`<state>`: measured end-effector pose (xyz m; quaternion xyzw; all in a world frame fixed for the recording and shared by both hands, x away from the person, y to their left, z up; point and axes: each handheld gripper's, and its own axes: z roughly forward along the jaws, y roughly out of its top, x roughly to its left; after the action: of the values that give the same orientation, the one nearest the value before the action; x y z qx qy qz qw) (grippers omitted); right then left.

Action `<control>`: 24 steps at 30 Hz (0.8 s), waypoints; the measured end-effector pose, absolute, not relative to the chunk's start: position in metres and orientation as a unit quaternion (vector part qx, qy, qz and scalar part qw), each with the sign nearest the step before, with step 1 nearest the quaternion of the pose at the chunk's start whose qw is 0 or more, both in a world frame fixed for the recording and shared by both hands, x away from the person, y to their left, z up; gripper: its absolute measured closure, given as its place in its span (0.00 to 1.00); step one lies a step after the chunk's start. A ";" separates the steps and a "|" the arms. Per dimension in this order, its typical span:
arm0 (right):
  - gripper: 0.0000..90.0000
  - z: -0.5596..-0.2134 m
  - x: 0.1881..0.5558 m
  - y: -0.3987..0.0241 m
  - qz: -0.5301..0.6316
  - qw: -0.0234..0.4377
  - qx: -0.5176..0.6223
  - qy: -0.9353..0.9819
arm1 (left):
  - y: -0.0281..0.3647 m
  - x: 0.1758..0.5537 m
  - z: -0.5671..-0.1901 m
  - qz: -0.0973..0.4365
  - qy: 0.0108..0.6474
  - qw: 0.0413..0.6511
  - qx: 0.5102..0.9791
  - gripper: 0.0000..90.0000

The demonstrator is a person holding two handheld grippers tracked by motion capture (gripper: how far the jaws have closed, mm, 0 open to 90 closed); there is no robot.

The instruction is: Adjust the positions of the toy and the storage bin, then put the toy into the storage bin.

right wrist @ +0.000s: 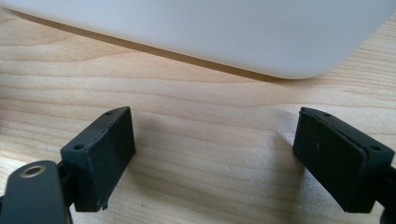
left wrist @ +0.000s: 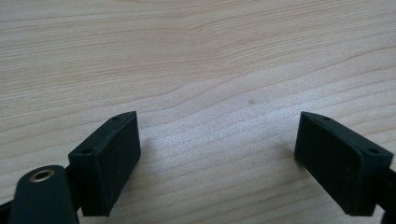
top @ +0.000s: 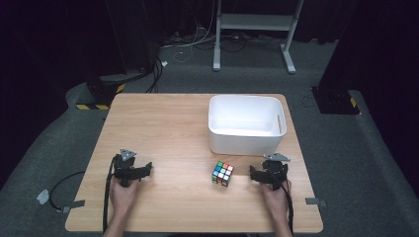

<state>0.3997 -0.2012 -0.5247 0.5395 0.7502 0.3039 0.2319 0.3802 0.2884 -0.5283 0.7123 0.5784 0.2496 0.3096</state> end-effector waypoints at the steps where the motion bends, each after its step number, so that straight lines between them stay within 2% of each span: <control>1: 0.14 -0.525 0.400 -0.201 0.304 0.232 0.540 0.750 | 0.288 0.380 -0.528 0.250 0.578 0.309 0.712 0.16; 24: 0.15 -0.524 0.397 -0.205 0.306 0.230 0.541 0.749 | 0.288 0.380 -0.528 0.251 0.579 0.308 0.712 0.16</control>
<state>0.3971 -0.2049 -0.5244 0.5407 0.7489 0.3062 0.2304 0.3804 0.2880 -0.5283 0.7117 0.5794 0.2508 0.3080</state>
